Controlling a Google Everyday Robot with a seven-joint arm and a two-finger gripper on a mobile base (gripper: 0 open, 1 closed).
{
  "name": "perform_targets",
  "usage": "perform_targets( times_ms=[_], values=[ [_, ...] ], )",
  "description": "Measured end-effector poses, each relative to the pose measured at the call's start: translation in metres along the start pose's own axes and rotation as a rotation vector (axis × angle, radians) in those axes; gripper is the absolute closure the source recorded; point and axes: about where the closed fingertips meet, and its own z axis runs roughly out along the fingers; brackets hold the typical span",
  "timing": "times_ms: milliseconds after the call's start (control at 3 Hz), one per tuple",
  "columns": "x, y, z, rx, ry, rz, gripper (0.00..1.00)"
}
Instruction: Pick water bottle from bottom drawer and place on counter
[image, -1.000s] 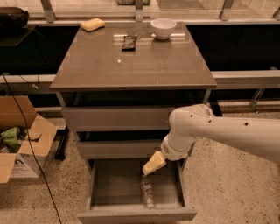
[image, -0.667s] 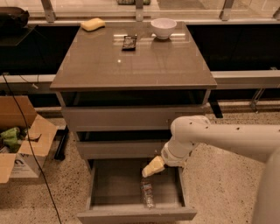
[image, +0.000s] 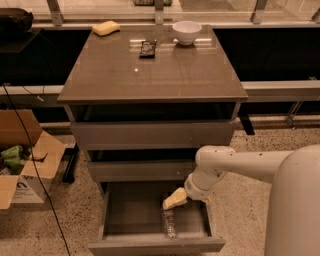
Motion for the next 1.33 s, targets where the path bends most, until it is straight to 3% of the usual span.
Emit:
perform_targets(
  times_ms=[667,1333],
  values=[
    [-0.028,-0.015,0.036,0.002,-0.036,0.206,0.0],
    [-0.058,-0.024,0.111,0.027,-0.01,0.384,0.0]
  ],
)
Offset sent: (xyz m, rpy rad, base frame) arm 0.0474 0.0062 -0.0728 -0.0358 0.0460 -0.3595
